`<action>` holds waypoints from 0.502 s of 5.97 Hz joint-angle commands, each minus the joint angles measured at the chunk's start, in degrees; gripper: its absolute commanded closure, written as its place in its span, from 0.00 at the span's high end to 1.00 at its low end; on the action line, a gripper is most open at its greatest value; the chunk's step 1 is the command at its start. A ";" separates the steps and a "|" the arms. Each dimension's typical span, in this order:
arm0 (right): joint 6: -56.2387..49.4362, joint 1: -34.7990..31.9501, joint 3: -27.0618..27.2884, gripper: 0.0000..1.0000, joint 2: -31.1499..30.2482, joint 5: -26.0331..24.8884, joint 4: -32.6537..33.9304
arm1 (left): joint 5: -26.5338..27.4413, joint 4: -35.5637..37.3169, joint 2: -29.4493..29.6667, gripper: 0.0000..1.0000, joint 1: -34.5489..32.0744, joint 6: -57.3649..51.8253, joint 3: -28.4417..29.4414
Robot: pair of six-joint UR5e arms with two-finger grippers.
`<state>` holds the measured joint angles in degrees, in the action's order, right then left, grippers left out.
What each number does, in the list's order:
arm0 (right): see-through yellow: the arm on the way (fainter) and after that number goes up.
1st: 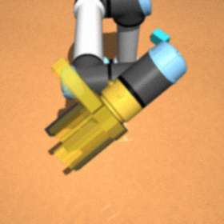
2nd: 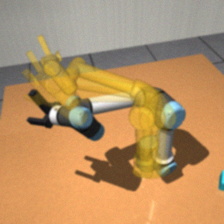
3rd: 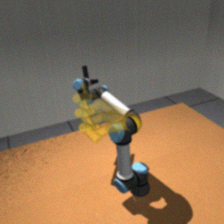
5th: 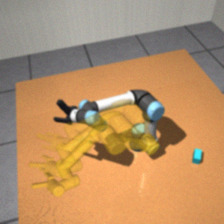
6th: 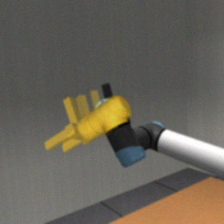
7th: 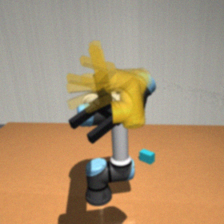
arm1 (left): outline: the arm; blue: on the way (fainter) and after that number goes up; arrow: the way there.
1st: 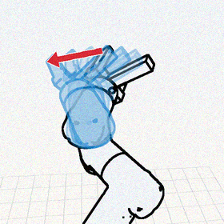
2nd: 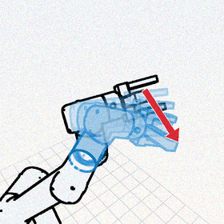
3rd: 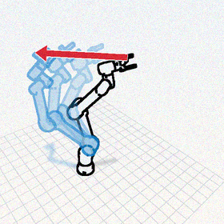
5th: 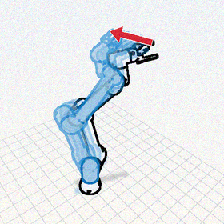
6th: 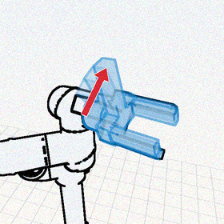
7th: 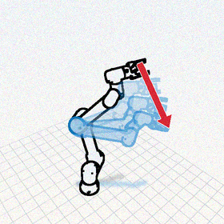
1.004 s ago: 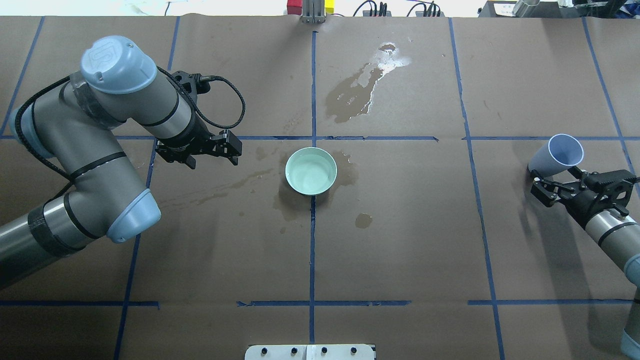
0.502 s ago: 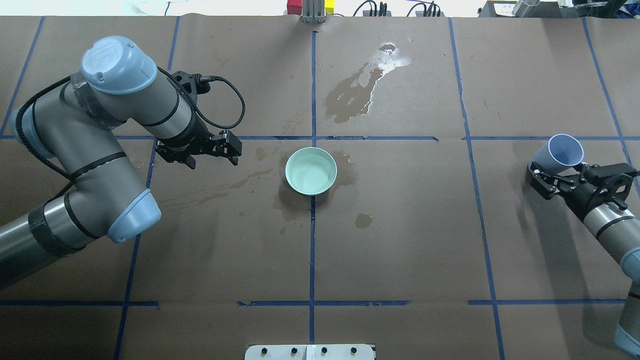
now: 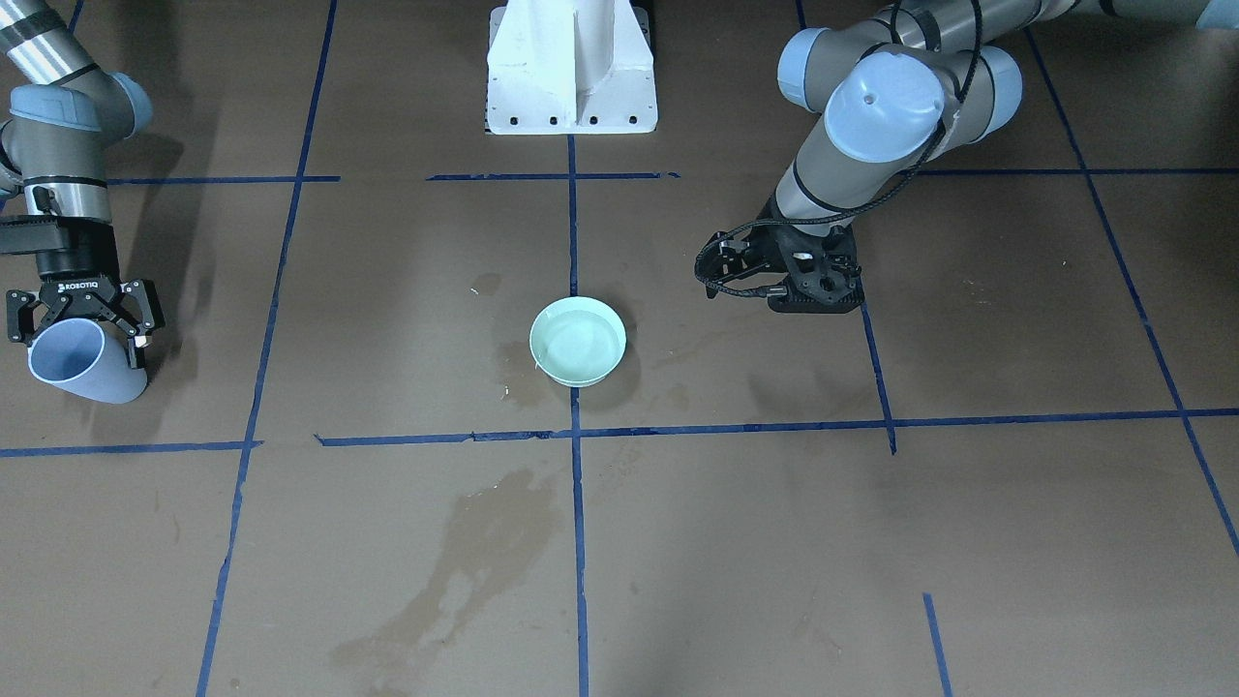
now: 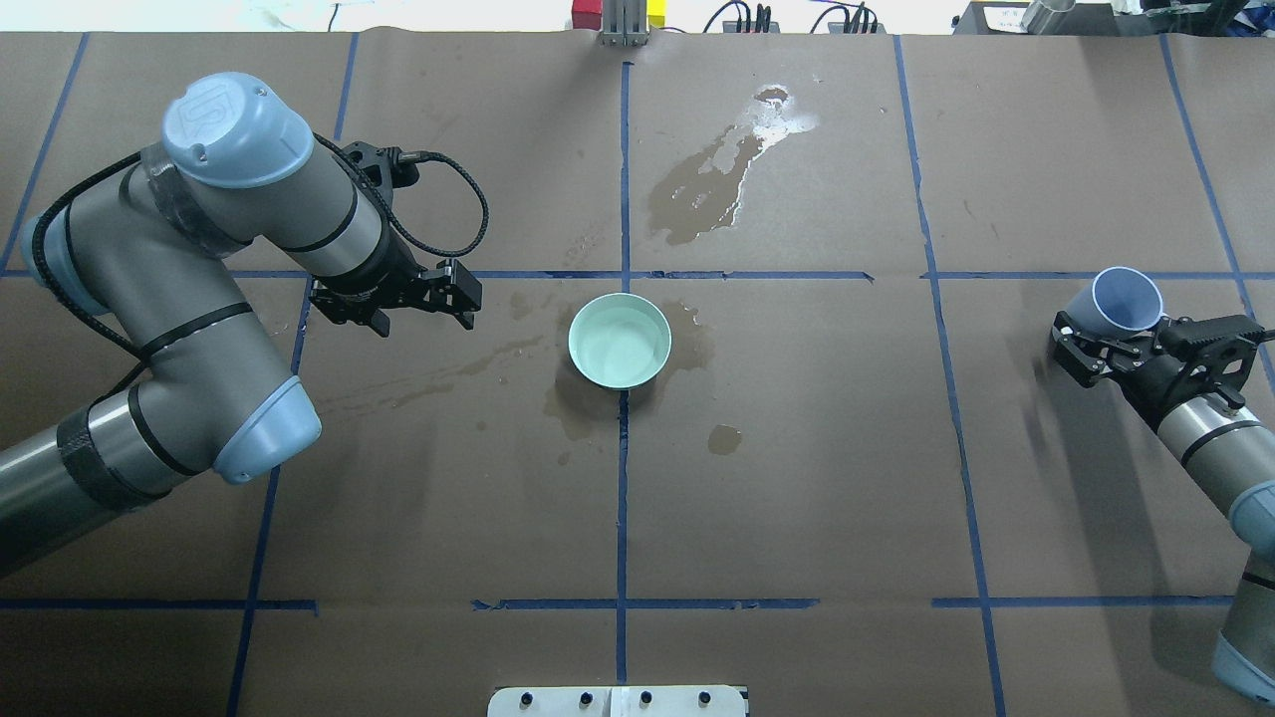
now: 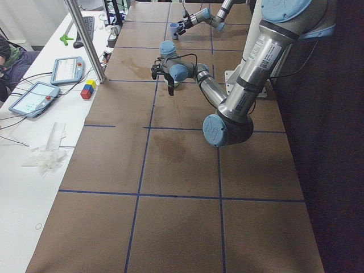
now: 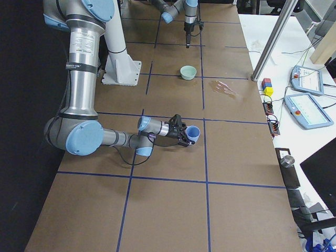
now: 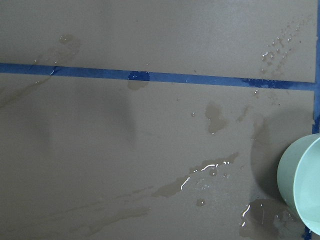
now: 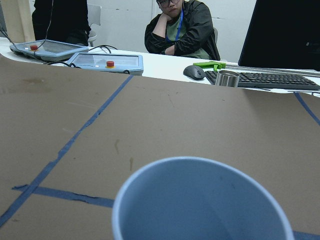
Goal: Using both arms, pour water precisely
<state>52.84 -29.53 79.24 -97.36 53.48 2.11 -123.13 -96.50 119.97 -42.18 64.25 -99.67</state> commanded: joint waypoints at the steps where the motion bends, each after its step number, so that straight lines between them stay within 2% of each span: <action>1: -0.19 -0.09 -0.05 0.97 1.11 -0.04 0.09 | 0.00 0.00 0.00 1.00 -0.01 0.00 0.00; 3: -0.11 -0.18 -1.80 0.95 1.38 -0.48 0.00 | 0.00 0.00 0.00 1.00 -0.01 0.09 -0.09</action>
<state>52.67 -29.65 78.05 -96.10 53.31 2.12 -123.13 -96.50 119.97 -42.19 64.27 -99.73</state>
